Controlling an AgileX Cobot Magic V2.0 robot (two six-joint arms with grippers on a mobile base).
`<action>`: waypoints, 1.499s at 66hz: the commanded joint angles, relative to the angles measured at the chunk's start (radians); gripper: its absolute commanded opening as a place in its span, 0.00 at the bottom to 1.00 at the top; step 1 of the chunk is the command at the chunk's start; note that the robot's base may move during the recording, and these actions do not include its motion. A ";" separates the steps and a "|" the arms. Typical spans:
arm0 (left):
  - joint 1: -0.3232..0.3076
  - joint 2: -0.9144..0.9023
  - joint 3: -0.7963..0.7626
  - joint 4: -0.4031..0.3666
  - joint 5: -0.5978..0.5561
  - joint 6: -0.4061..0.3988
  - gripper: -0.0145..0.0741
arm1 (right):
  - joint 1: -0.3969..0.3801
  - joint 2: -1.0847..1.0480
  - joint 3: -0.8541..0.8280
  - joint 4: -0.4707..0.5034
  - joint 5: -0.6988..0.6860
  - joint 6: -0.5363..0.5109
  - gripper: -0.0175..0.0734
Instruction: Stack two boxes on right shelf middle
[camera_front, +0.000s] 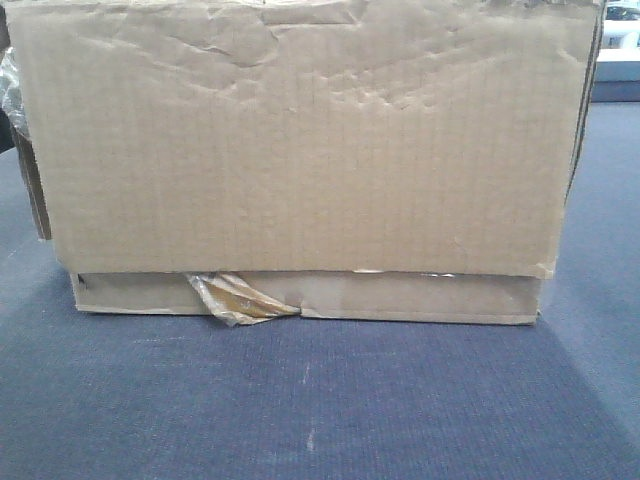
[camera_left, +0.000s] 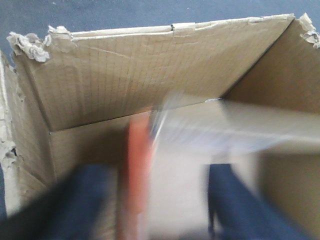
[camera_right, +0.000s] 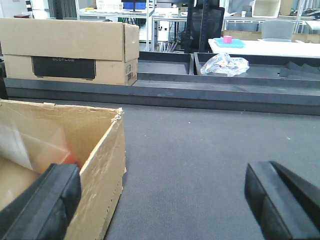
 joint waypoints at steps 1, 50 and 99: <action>-0.004 -0.008 -0.020 -0.007 -0.011 -0.009 0.79 | 0.002 0.006 -0.007 -0.008 -0.013 0.002 0.82; 0.061 -0.095 -0.358 0.236 0.309 0.003 0.82 | 0.002 0.245 -0.367 -0.008 0.304 0.002 0.82; 0.167 -0.131 0.139 0.089 0.309 0.044 0.82 | 0.163 0.908 -0.821 0.057 0.764 -0.023 0.82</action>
